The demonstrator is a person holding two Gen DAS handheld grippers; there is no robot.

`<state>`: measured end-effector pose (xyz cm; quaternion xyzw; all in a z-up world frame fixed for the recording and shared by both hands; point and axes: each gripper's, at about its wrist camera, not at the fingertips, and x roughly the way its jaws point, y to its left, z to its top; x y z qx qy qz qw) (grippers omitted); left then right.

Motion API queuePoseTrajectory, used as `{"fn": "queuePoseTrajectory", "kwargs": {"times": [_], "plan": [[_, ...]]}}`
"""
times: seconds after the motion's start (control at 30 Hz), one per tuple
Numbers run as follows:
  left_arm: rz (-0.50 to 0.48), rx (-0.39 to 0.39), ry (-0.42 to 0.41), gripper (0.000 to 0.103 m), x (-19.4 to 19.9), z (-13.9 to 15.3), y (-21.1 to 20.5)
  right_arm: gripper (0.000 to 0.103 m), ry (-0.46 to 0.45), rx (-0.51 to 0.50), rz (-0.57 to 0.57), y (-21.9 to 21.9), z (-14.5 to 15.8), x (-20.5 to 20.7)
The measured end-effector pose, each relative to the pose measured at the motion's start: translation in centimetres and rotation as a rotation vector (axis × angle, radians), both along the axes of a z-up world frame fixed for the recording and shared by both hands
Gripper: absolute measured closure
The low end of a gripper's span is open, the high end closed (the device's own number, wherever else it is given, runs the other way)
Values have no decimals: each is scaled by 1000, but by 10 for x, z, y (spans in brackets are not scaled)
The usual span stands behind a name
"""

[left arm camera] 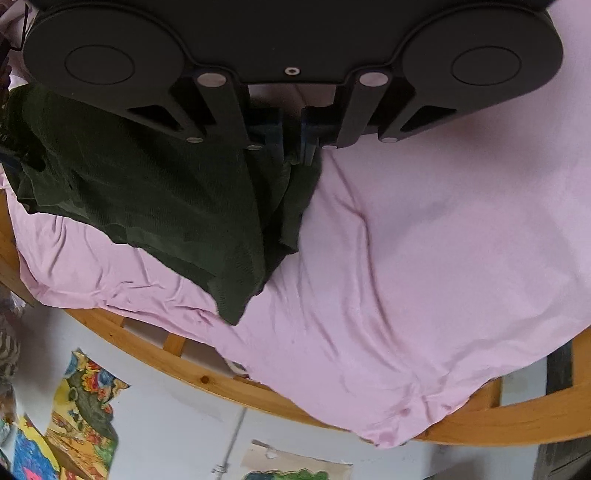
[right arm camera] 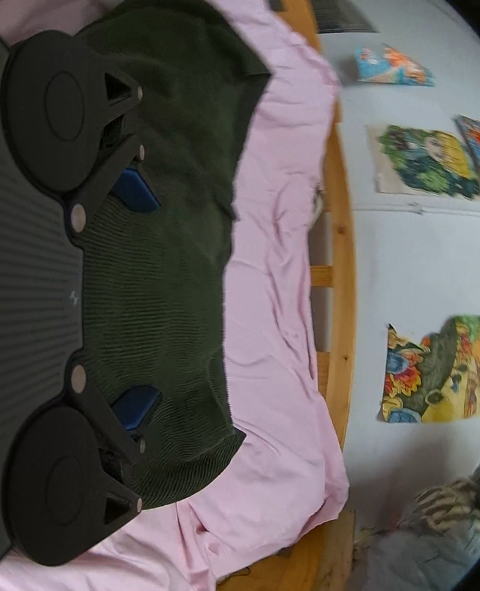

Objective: Fold large clothes

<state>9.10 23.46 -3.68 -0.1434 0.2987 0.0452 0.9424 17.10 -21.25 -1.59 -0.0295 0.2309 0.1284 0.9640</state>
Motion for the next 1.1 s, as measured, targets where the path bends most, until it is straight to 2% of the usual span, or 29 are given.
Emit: {"fn": "queuePoseTrajectory", "kwargs": {"times": [0.07,0.17,0.23,0.27,0.37,0.4,0.47,0.53,0.6,0.7,0.77,0.87,0.93,1.0,1.1], "plan": [[27,-17,-1,97,-6,-4,1,0,-9,-40,6,3,-3,-3],[103,-153,-5,98,-15,-15,16,0,-4,-61,3,6,-8,-3],[133,-215,12,98,-17,-26,23,0,0,-74,2,9,-11,-3],[134,-222,16,98,-17,-28,24,0,-1,-80,2,10,-13,-3],[112,-166,4,96,-14,-16,16,0,-14,-82,-3,9,-14,-3],[102,-146,2,93,-13,-10,12,0,-21,-72,-3,8,-12,-4],[107,-119,-3,78,-14,0,6,0,-48,-39,-5,5,-8,-7],[131,-106,-24,38,-19,8,0,0,-92,-18,-4,6,-2,-11],[164,-102,-55,25,-26,17,-8,0,-141,-16,-3,12,5,-15],[152,-121,-59,17,-29,24,-21,0,-175,-3,36,27,15,-10],[120,-172,-44,13,-26,23,-33,0,-169,-20,67,41,15,-2],[62,-297,-4,6,-16,14,-48,0,-52,-143,84,65,-7,18],[48,-372,36,4,-5,3,-58,0,-60,-99,98,60,-21,21],[64,-411,84,4,6,-5,-68,0,-46,-38,111,51,-22,24],[73,-395,107,2,16,-6,-80,0,-39,-14,117,47,-22,25]]}}
